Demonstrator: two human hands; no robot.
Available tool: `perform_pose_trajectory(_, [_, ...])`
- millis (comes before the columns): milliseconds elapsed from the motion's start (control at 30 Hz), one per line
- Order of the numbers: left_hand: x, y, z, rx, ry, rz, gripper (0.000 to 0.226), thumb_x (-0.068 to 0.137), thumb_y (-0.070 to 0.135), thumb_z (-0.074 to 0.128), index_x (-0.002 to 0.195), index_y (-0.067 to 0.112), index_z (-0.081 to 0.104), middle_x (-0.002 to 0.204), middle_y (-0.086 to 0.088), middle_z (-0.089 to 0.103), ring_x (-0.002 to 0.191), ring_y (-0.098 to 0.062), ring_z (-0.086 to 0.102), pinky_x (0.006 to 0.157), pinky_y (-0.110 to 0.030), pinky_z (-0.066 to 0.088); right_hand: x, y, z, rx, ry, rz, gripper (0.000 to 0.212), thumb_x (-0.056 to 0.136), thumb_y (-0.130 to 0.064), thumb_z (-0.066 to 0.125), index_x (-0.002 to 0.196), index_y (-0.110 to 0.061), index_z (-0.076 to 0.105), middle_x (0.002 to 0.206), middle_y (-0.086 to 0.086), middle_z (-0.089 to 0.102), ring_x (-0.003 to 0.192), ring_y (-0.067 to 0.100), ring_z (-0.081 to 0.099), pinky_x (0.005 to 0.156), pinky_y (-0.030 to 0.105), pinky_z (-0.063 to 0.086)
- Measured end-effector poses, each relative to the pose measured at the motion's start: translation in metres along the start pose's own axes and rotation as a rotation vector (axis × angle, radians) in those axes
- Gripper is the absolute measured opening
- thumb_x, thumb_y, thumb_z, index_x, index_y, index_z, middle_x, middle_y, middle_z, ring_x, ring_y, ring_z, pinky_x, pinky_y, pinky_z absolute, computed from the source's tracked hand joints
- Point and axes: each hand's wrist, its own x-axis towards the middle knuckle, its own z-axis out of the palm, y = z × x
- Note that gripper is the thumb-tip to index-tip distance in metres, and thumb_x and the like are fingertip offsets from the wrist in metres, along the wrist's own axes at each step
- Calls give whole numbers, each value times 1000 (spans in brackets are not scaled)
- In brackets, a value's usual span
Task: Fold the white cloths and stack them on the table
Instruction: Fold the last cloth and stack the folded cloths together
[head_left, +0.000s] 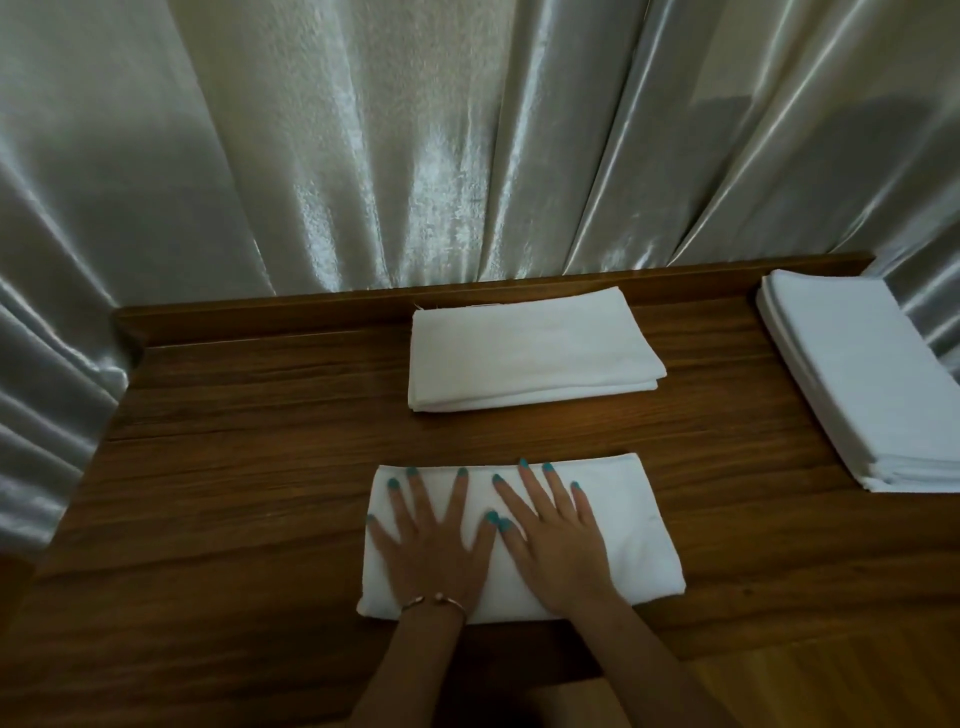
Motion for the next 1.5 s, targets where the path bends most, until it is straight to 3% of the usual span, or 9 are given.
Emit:
perform_pose_trajectory(133, [0, -26, -7, -38, -10, 8, 72, 82, 76, 8, 143, 48, -16, 158, -10, -16, 147, -27, -8, 115, -52, -3, -9, 34, -10, -35, -15, 116, 60, 93, -62, 0, 149, -44, -10, 160, -8, -13, 148, 18, -16, 119, 41, -5])
perform_pose_trajectory(333, [-2, -40, -9, -97, -2, 87, 68, 82, 69, -4, 143, 44, -19, 159, -4, -15, 147, -20, -11, 118, -42, 1, -23, 55, -14, -48, 34, 459, 67, 89, -59, -6, 151, -37, -12, 160, -7, -14, 149, 24, -9, 118, 49, 1])
perform_pose_trajectory(500, [-1, -36, -11, -105, 27, 76, 69, 82, 65, -14, 147, 41, -11, 159, -5, -10, 147, -21, -7, 116, -42, 2, -22, 56, -18, 30, -6, 460, 64, 94, -58, 0, 152, -35, -13, 161, -4, -14, 149, 24, -9, 120, 46, 4])
perform_pose_trajectory(633, [4, -32, -23, -280, 16, -64, 64, 95, 48, 32, 150, 33, 4, 159, -5, -3, 146, -29, 2, 116, -47, 21, -26, 53, -28, 245, 119, 544, 65, 97, -48, 40, 153, -21, 18, 160, 10, 15, 145, 31, 19, 114, 47, 27])
perform_pose_trajectory(733, [2, -30, -38, -454, 31, -396, 68, 89, 39, 55, 145, 17, 22, 153, -14, 17, 135, -39, 22, 105, -53, 32, -31, 44, -37, 370, 295, 670, 51, 90, -37, 59, 132, -11, 44, 131, 15, 50, 116, 30, 49, 92, 45, 48])
perform_pose_trajectory(867, [4, -38, -49, -503, -107, -589, 73, 81, 51, 62, 130, 3, 37, 133, -21, 40, 120, -39, 41, 96, -48, 38, -30, 42, -56, 434, 228, 934, 48, 84, -41, 66, 118, -11, 51, 112, 11, 60, 106, 31, 57, 96, 47, 40])
perform_pose_trajectory(1000, [14, -50, -55, -769, -273, -566, 62, 77, 45, 70, 119, 2, 55, 117, -18, 61, 105, -35, 58, 87, -39, 49, -29, 41, -70, 530, 28, 1102, 42, 79, -54, 67, 94, -19, 51, 106, 7, 62, 98, 25, 55, 102, 46, 37])
perform_pose_trajectory(1133, [11, -49, -68, -983, -332, -482, 45, 78, 30, 73, 115, 7, 61, 109, -13, 64, 97, -30, 58, 85, -35, 46, -20, 43, -73, 619, -149, 1210, 73, 66, -66, 69, 119, -20, 48, 125, 10, 49, 120, 32, 45, 98, 44, 39])
perform_pose_trajectory(1500, [32, -20, -116, -1042, -245, -281, 35, 90, 21, 60, 123, 10, 55, 113, -12, 61, 92, -21, 52, 80, -30, 39, 24, 69, -121, 1069, -112, 1000, 65, 79, -19, 75, 134, -4, 42, 115, 15, 55, 105, 33, 56, 89, 43, 48])
